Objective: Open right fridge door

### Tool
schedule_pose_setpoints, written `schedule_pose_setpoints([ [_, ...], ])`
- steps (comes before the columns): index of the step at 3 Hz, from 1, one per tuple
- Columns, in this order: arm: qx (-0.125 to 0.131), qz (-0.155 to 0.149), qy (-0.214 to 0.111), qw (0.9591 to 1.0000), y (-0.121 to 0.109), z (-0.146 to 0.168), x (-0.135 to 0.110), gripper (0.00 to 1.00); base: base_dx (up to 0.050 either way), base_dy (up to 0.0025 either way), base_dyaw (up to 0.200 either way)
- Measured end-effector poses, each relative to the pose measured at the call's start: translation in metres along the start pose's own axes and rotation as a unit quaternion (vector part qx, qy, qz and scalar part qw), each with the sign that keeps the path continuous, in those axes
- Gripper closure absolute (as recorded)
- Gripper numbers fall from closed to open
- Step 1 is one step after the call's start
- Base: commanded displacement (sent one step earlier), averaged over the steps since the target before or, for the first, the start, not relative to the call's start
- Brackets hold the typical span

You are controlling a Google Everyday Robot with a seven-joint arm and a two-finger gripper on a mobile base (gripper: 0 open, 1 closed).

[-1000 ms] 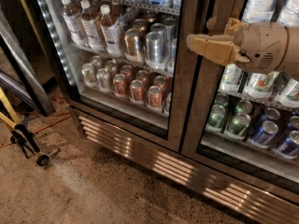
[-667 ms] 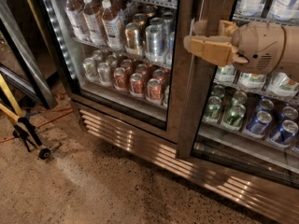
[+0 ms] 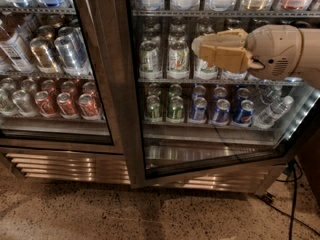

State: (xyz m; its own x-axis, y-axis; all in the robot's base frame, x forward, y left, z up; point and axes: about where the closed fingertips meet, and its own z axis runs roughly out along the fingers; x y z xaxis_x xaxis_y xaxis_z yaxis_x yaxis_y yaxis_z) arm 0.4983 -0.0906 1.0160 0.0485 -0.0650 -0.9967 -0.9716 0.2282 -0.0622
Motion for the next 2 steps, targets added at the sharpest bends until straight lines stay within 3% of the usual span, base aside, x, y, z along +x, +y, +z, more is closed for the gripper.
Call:
schedule_pose_setpoints([
  [1,0.000,0.000,0.000,1.0000,0.0000,0.0000,0.0000,1.00,0.000,-0.00003,-0.198],
  [2,0.000,0.000,0.000,1.0000,-0.0001,0.0001,0.0003,1.00,0.000,0.00000,0.000],
])
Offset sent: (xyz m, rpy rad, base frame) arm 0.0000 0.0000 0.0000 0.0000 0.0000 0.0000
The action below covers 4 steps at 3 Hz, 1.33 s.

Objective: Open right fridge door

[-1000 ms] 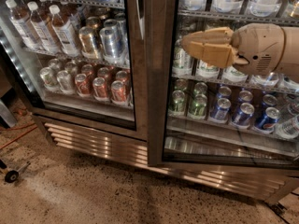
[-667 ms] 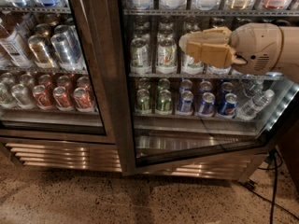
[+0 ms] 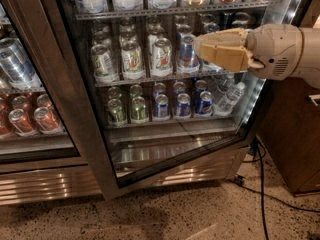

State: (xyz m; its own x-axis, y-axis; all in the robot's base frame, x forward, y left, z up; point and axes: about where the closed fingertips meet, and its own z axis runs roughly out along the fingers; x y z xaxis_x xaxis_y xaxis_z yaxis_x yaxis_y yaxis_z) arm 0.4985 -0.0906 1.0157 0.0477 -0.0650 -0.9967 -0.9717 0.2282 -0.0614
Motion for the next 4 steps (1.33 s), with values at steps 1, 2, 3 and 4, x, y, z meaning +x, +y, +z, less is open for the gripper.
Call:
schedule_pose_setpoints([
  [1,-0.003,0.038,0.008,0.9993,-0.011,0.009,0.024,1.00,0.000,0.00000,0.000],
  [2,-0.007,0.062,0.006,0.9980,0.000,0.011,0.056,1.00,0.000,0.00000,0.000],
  [3,-0.023,0.064,-0.010,0.9977,0.066,-0.004,0.103,1.00,0.000,0.00000,0.000],
  [4,-0.023,0.063,-0.010,0.9977,0.067,-0.004,0.103,1.00,0.000,0.00000,0.000],
])
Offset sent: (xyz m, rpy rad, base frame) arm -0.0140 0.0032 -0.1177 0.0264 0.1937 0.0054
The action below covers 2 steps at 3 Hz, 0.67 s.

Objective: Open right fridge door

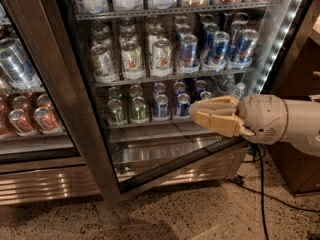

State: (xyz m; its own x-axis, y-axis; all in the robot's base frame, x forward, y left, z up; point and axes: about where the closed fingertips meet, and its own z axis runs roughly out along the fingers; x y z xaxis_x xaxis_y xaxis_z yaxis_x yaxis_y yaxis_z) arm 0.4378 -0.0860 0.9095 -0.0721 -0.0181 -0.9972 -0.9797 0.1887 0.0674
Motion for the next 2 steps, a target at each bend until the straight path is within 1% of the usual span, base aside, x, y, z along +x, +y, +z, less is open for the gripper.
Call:
schedule_pose_setpoints([
  [1,-0.009,-0.004,0.001,0.9999,0.008,0.004,0.001,1.00,0.000,0.00000,0.000],
  [2,-0.033,-0.015,-0.004,0.9993,0.048,0.000,0.035,1.00,0.000,0.00000,0.000],
])
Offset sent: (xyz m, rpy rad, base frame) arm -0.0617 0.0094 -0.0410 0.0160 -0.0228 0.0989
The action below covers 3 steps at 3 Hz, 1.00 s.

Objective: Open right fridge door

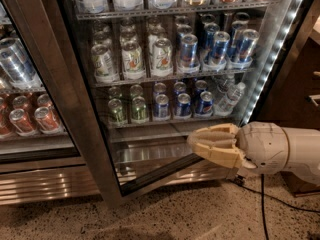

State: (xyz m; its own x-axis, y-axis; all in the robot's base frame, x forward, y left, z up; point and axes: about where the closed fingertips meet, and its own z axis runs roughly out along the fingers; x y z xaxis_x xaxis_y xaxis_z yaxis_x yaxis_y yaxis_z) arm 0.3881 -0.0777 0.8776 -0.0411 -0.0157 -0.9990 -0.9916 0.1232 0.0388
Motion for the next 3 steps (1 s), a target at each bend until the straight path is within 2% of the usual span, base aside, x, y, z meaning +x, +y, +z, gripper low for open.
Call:
schedule_pose_setpoints([
  [1,0.000,0.000,0.000,1.0000,0.0000,0.0000,0.0000,1.00,-0.050,-0.00006,0.000],
  [2,0.000,0.000,0.000,1.0000,0.0000,0.0000,0.0000,1.00,0.000,0.00000,0.198],
  [3,0.000,0.000,0.000,1.0000,0.0000,0.0000,0.0000,1.00,0.000,-0.00015,-0.194],
])
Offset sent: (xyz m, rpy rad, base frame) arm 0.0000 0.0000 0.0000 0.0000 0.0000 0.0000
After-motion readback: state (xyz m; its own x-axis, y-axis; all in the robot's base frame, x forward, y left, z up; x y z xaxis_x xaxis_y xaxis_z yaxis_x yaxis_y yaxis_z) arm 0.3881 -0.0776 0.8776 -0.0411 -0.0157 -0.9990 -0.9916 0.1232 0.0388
